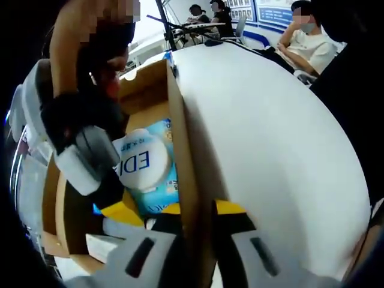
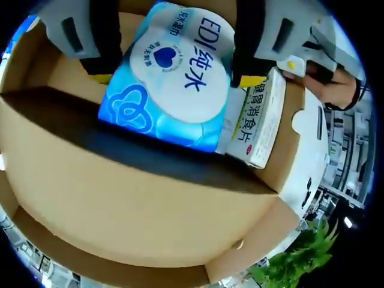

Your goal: Operate the shoe box by opening the lid, removing the specified soft item, and placing it in the target area until the item is outside and the box remains undamaged.

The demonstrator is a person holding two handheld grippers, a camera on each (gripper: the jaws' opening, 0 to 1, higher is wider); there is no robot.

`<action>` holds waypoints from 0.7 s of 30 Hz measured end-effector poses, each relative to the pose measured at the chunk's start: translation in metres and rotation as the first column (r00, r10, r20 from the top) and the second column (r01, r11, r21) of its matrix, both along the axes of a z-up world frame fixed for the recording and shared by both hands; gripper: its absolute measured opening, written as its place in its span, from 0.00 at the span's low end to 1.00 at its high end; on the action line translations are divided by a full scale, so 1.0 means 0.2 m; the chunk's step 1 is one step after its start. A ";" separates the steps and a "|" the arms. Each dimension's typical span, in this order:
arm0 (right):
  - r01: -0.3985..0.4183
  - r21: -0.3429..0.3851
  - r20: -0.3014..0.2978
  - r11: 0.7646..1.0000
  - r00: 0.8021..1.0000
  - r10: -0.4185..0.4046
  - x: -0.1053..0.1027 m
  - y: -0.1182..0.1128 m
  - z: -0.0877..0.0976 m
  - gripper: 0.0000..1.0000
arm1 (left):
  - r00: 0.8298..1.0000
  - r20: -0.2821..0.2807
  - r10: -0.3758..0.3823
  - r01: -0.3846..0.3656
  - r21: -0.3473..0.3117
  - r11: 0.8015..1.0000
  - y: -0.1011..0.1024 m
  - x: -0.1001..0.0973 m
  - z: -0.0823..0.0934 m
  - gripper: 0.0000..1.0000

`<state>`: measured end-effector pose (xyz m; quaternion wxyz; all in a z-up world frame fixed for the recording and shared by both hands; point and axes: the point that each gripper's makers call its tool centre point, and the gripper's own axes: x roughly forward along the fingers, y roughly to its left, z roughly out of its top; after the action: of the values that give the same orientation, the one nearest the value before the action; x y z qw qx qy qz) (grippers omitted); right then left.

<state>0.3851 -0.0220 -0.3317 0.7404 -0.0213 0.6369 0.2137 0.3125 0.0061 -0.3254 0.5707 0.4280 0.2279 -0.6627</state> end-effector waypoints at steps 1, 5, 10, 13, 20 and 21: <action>-0.001 0.000 0.000 1.000 1.000 0.001 0.00 0.00 0.00 0.77 | 1.000 0.000 0.001 -0.001 0.001 1.000 0.00 0.00 0.00 0.11; -0.002 0.003 0.006 1.000 1.000 0.002 0.00 0.00 0.00 0.77 | 1.000 0.001 0.003 -0.003 0.003 1.000 0.00 0.01 0.00 0.11; -0.002 0.003 0.004 1.000 1.000 0.002 0.01 0.00 0.00 0.77 | 1.000 0.003 0.007 -0.007 0.005 1.000 0.00 0.01 0.00 0.10; -0.002 0.004 0.007 1.000 1.000 0.002 0.01 0.00 0.00 0.77 | 1.000 0.011 0.014 -0.014 0.017 1.000 0.00 0.02 -0.01 0.09; 0.004 0.009 0.020 1.000 1.000 -0.004 0.02 -0.01 0.00 0.76 | 0.999 0.023 0.024 -0.024 0.031 0.999 0.01 0.03 -0.01 0.07; 0.005 0.010 0.020 1.000 1.000 -0.005 0.03 -0.01 0.00 0.76 | 0.999 0.024 0.023 -0.024 0.031 0.999 0.01 0.03 -0.01 0.07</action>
<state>0.3909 -0.0241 -0.3322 0.7474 -0.0182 0.6284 0.2150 0.3182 0.0085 -0.3283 0.5742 0.4420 0.2365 -0.6472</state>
